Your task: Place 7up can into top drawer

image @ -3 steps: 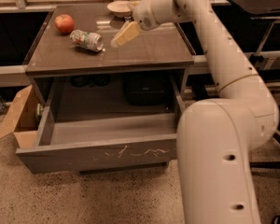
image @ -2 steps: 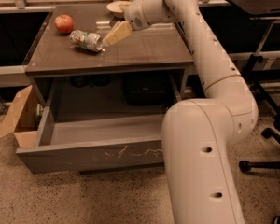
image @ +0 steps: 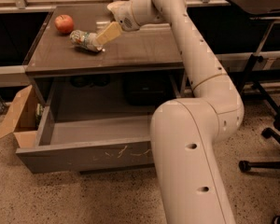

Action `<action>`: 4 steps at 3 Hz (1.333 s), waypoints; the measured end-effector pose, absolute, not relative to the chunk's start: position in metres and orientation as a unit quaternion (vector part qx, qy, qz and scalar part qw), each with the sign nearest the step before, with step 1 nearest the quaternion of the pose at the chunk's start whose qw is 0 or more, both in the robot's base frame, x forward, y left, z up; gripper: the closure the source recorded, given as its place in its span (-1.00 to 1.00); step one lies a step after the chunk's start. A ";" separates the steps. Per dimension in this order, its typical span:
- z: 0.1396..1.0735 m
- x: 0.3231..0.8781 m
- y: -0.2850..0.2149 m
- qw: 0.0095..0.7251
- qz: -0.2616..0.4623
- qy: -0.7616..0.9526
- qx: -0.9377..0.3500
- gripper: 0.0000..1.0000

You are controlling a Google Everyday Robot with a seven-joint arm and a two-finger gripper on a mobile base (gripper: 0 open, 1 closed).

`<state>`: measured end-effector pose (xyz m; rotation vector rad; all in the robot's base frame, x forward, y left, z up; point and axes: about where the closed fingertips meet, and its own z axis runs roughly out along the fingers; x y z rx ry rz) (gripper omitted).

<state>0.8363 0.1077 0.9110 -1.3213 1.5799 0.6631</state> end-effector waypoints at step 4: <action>0.880 0.810 0.144 0.481 0.289 0.663 -0.496 -1.00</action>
Offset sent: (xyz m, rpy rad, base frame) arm -0.0425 0.0381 -0.0213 0.0594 0.0111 -0.0822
